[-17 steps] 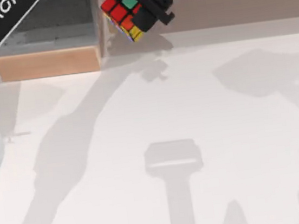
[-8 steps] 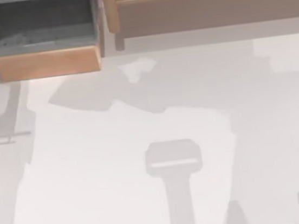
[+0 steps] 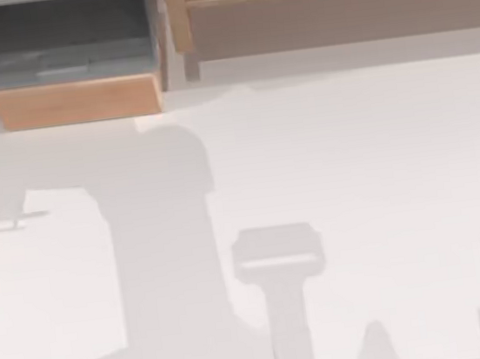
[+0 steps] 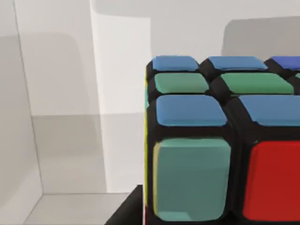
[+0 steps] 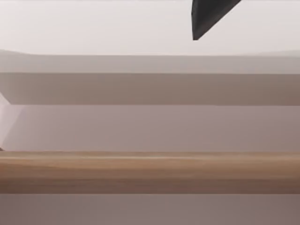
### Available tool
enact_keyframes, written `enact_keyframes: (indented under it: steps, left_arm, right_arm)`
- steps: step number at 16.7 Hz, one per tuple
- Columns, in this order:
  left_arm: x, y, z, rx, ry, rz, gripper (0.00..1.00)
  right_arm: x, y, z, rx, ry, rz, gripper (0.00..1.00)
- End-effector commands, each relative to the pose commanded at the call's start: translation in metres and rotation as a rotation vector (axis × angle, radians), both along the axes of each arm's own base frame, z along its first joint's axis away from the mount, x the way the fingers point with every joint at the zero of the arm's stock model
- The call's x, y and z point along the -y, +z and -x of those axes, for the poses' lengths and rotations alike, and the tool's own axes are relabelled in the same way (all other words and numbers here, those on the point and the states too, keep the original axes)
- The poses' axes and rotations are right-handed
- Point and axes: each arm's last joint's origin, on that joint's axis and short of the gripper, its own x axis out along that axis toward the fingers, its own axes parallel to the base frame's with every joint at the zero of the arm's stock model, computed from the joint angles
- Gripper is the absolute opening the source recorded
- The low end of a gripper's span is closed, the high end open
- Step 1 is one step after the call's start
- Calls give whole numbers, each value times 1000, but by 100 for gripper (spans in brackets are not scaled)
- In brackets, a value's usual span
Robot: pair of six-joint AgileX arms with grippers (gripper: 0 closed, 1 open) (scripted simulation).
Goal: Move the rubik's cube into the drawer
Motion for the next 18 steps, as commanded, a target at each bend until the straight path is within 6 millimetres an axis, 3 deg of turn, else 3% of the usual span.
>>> enact_keyframes:
  steps: [2,4,10,18]
  left_arm:
    - [-14,-31,-4,-54,31,30,0]
    - [-21,-49,-5,-94,46,50,0]
    - [-21,-50,-5,-96,47,50,0]
    - [-21,-50,-5,-96,47,50,60]
  right_arm:
    - [0,0,0,0,0,0,100]
    - [0,0,0,0,0,0,100]
    - [0,0,0,0,0,0,100]
    - [0,0,0,0,0,0,100]
